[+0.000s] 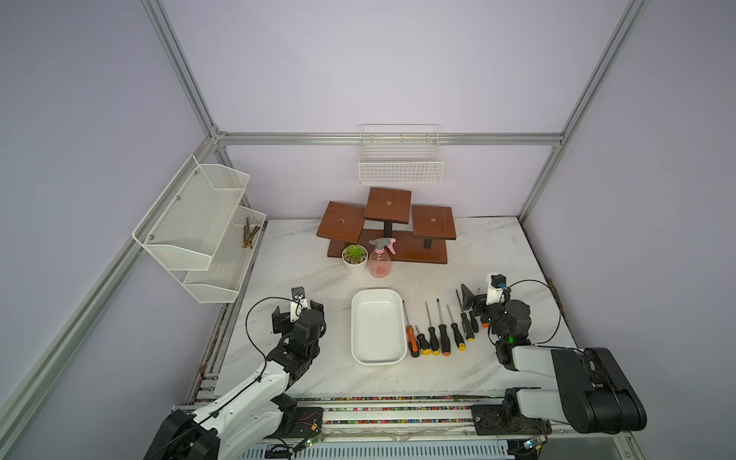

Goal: Take out the screwdriver from the storage box
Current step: Reset both arms

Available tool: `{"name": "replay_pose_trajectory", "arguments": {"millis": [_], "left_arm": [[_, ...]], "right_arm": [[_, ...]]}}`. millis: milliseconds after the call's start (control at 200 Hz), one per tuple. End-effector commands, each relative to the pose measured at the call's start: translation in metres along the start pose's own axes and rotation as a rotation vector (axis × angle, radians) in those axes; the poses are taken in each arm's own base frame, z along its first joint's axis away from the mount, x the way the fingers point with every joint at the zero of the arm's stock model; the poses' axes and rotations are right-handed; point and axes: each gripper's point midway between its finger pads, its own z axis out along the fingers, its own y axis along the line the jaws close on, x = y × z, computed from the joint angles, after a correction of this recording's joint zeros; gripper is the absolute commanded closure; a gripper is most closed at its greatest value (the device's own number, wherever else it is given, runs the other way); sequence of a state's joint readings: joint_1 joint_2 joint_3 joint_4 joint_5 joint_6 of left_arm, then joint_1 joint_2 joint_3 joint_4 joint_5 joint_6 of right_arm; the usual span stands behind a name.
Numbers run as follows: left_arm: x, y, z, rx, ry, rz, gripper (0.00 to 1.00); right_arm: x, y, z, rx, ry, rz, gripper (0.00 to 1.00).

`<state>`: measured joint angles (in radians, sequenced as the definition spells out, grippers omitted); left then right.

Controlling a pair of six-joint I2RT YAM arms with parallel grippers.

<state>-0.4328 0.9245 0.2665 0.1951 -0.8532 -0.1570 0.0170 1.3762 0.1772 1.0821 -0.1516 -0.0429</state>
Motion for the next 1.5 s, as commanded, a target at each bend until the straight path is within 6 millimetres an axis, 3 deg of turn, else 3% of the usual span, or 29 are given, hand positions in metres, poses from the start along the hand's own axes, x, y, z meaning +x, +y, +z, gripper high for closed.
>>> {"name": "replay_pose_trajectory", "arguments": {"millis": [0,45,130,205,320,380,435,530,1490], "left_arm": [[-0.057,0.016,0.004,-0.060,-0.207,-0.088,0.00],[-0.055,0.013,0.007,-0.040,-0.247,-0.083,0.00],[-0.051,0.010,0.018,-0.018,-0.290,-0.096,0.00],[-0.044,0.004,0.035,-0.012,-0.292,-0.086,0.00],[-0.037,-0.017,0.064,0.022,-0.315,-0.036,0.00],[-0.035,-0.012,0.069,0.053,-0.316,-0.078,0.00],[-0.017,-0.015,0.083,0.126,-0.188,-0.094,0.00],[-0.019,-0.017,0.102,0.094,-0.169,-0.069,0.00],[-0.016,-0.012,0.105,0.071,-0.133,-0.090,0.00]], "right_arm": [[-0.012,-0.003,0.002,0.017,-0.124,-0.007,0.00],[-0.014,-0.004,0.005,0.017,-0.163,0.007,0.00],[-0.002,-0.028,0.020,0.143,-0.006,0.066,0.01],[-0.002,-0.032,0.034,0.151,0.000,0.070,0.01],[0.001,-0.033,0.031,0.161,-0.006,0.073,0.00],[0.002,-0.035,0.030,0.172,-0.006,0.078,0.00],[0.000,-0.035,0.030,0.173,-0.019,0.081,0.00],[0.000,-0.034,0.031,0.164,-0.014,0.071,0.00],[0.003,-0.031,0.036,0.157,0.007,0.058,0.00]]}}
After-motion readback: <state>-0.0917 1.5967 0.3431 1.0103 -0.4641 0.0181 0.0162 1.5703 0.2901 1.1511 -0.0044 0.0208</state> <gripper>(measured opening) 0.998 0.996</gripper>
